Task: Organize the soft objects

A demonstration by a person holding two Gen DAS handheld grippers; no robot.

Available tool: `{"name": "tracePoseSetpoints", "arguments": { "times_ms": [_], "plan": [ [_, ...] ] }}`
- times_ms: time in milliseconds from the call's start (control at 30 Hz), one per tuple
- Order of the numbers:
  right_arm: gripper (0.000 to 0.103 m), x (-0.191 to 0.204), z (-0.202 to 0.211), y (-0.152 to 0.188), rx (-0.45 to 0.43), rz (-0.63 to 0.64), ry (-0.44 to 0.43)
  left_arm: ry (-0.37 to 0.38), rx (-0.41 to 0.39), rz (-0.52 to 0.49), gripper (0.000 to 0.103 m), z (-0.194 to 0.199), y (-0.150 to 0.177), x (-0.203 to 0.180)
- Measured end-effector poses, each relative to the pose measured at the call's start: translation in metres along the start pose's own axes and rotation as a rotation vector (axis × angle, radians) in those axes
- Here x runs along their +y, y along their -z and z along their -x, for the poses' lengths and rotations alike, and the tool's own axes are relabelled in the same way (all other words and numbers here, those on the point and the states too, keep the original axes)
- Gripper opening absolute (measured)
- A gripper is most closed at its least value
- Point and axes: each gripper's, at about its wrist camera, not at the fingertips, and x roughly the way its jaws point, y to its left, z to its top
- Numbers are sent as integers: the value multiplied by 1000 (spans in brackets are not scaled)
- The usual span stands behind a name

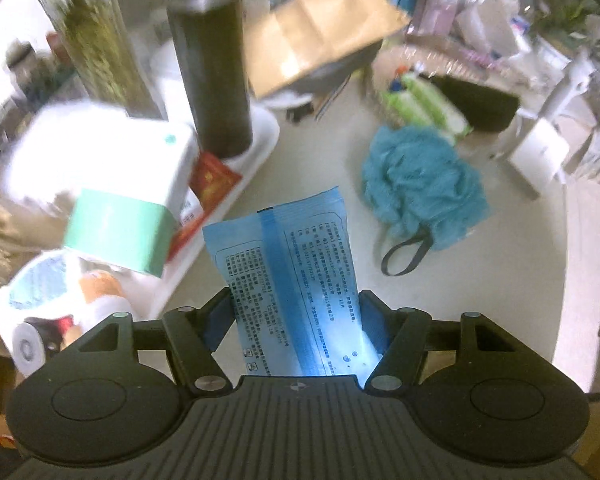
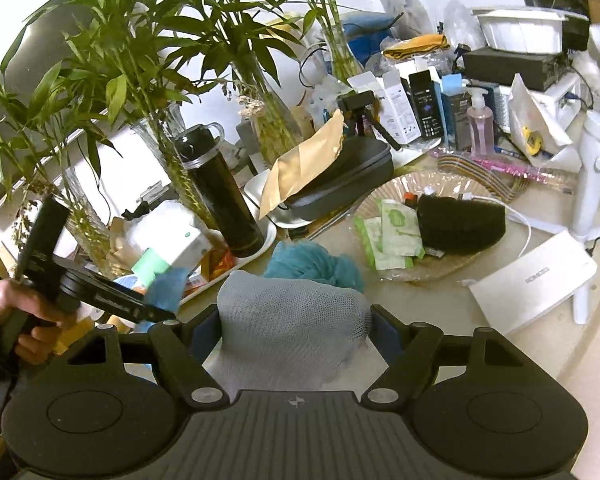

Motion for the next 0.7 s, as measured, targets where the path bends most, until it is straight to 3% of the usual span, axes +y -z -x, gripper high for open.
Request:
{"name": "tracePoseSetpoints", "arguments": {
  "times_ms": [367,700],
  "plan": [
    [80,36,37,-4,27,72,16,19,-170,-66,65,87,26,-19],
    [80,71,66,-3,96,100,-10,60,-206,-94,65,140,58,-34]
  ]
}}
